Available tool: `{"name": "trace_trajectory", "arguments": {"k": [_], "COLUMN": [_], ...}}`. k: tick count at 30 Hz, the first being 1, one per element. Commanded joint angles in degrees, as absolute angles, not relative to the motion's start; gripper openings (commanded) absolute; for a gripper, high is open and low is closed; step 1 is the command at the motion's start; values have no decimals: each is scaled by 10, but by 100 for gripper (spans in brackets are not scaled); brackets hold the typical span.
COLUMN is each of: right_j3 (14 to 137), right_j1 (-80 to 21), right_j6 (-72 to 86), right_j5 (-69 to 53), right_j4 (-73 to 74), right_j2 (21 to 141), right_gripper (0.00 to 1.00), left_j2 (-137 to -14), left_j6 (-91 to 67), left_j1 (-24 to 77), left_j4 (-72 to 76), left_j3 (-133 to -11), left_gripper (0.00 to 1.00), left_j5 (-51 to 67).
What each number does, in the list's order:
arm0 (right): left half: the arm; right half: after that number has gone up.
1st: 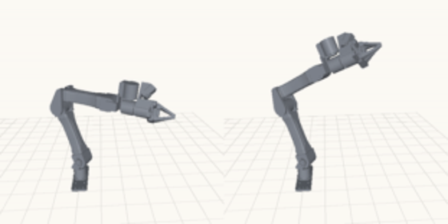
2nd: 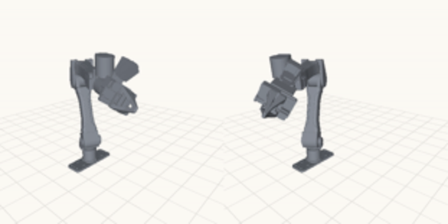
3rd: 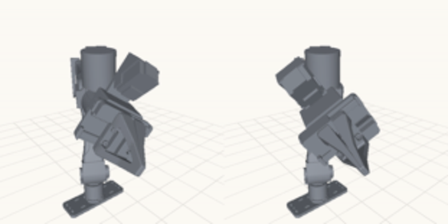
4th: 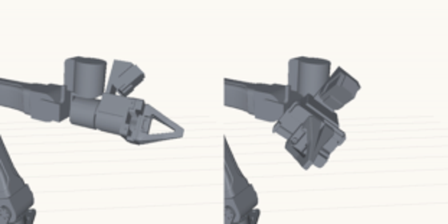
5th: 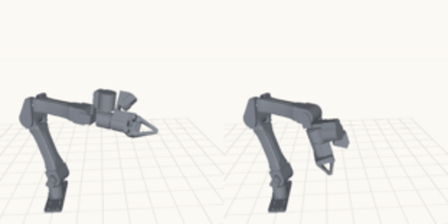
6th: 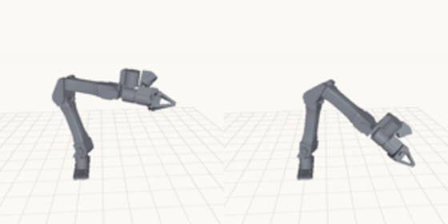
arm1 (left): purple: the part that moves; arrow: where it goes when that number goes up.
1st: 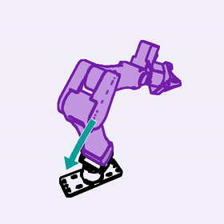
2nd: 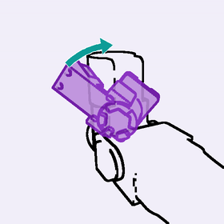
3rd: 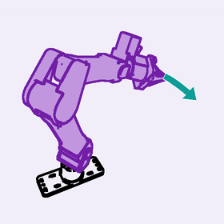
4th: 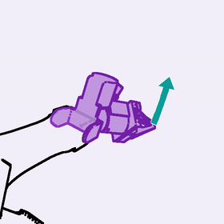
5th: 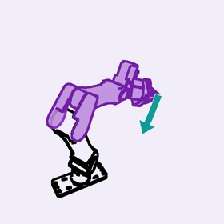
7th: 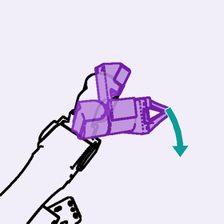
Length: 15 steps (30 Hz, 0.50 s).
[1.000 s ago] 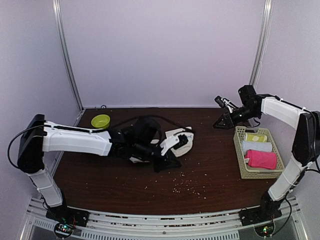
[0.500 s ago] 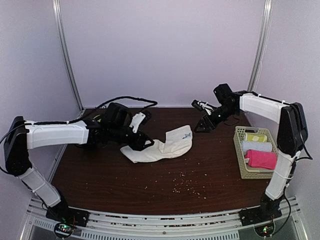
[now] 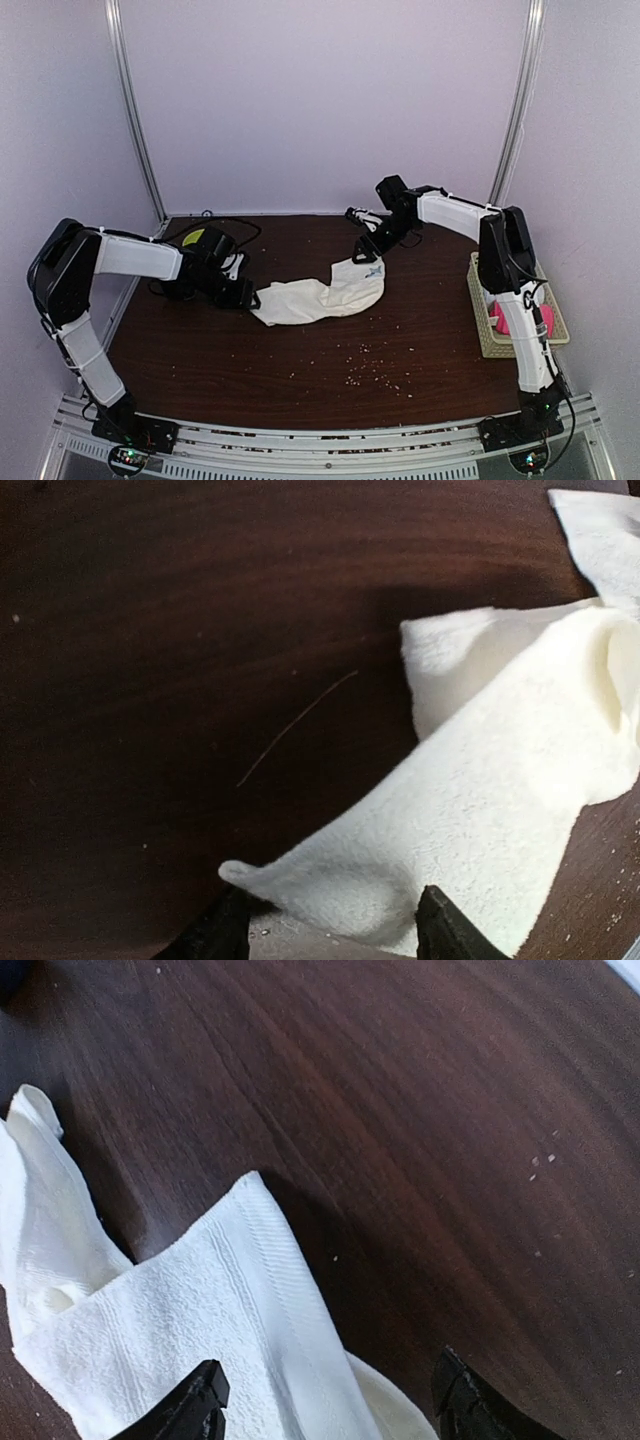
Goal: Roll the towels
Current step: Flatten out the towel at the center of the board.
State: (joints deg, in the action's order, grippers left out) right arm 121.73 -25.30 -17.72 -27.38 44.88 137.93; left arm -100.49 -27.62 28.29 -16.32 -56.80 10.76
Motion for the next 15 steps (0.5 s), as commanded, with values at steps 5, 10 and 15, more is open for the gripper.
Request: {"name": "trace_trajectory", "arguments": {"k": [5,10,15], "right_j3": [1217,1216,1242], "right_j1": [-269,-255,-186], "right_j6": [-194,-189,-150], "right_j5": [-251,-262,-344], "right_j4": [512,480,422], "right_j2": [1393,1327,1210], "right_gripper": [52,15,1], "left_j2": [-1060,-1026,-905], "left_j6": [-276,-245,-165], "left_j1": [280,280,280], "left_j4": [-110,-111,-214], "left_j3": [-583,-648,-765], "left_gripper": [41,4,0], "left_j5": [186,180,44]}}
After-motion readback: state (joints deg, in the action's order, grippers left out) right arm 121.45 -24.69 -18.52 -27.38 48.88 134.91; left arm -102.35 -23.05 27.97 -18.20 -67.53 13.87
